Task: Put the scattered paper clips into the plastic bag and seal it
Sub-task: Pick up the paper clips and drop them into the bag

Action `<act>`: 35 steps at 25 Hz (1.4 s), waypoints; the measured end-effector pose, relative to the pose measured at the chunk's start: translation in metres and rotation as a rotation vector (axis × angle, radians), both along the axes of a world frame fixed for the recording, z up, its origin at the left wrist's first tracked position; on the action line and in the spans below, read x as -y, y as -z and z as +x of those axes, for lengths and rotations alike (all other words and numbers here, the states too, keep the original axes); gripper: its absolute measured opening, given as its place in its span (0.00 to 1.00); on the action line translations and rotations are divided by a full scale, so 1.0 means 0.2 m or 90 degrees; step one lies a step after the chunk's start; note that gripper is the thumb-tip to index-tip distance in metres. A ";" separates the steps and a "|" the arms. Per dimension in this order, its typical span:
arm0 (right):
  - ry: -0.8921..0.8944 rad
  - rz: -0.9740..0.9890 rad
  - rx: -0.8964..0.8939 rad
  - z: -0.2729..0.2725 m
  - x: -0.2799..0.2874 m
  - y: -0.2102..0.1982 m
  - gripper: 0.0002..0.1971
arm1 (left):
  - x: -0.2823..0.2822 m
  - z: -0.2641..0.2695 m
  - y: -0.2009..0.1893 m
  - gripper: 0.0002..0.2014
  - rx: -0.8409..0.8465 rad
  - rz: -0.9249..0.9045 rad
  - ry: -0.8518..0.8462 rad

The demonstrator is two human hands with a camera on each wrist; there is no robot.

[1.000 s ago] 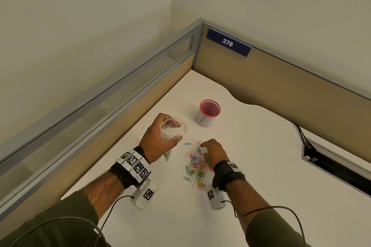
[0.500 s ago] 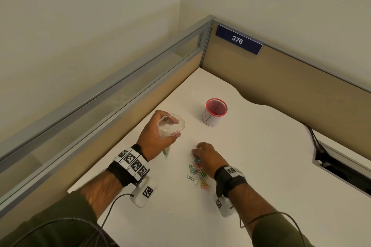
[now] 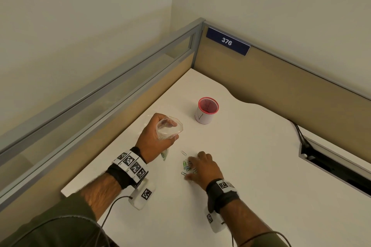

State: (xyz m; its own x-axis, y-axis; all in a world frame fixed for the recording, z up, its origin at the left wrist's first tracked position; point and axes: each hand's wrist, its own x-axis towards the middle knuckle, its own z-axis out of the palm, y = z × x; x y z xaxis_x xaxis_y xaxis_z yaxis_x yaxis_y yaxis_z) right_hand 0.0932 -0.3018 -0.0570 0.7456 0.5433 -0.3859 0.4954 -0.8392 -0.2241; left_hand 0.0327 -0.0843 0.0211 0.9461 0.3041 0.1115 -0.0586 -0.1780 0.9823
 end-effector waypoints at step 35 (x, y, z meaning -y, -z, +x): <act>0.248 0.549 0.053 0.07 -0.03 -0.75 0.07 | 0.09 0.08 0.02 0.21 -0.017 0.042 0.037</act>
